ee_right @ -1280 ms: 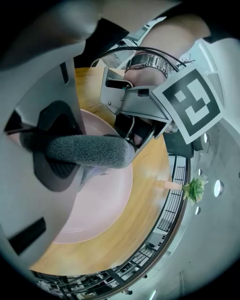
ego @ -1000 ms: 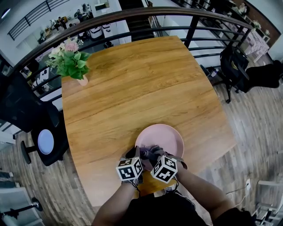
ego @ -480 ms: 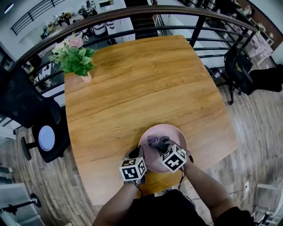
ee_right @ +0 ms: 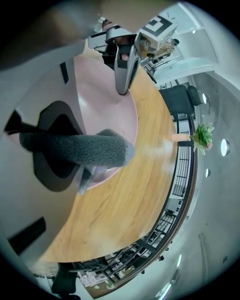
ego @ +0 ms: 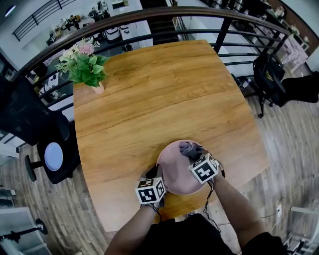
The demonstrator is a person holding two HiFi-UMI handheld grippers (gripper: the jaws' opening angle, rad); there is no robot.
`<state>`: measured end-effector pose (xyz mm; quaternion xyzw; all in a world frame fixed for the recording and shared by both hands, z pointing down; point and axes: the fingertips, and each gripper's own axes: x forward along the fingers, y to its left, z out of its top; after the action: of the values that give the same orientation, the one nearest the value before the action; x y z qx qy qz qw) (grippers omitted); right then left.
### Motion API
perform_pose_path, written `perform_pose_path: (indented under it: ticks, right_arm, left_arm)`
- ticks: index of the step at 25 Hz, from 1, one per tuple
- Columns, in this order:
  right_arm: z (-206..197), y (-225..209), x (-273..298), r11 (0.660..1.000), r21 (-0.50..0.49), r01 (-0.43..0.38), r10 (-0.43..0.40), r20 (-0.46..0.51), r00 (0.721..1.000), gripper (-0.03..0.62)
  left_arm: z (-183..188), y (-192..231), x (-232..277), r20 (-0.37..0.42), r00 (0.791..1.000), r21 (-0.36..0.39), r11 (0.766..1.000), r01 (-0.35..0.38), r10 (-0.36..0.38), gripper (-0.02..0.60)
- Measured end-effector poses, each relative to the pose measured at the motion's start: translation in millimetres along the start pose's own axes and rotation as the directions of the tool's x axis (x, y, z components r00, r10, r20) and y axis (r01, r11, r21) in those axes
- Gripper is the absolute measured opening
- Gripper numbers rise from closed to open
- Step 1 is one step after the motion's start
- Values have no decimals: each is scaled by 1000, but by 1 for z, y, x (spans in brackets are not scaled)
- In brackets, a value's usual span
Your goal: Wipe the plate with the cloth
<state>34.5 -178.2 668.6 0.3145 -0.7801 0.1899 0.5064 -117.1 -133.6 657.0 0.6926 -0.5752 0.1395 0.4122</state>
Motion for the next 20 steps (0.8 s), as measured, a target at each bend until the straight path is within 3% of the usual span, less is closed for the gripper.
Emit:
perform_pose_path:
  ticks: [5,12,20]
  right_arm:
    - [-7,-16,-2,998,57,36,-36,0,999,52]
    - [-10,-17,-10,996,47,73,-74,27,997,52]
    - [-23,2,-25,998,56,26,-28,36,999,52]
  left_arm:
    - [-1,-2,0,-1,1000,7,1000,2,-2,28]
    - [-1,-3,-2,5,1000,22,1000,-12,12,28]
    - [-1,-3,-2,12,1000,31,999,-26,26,29]
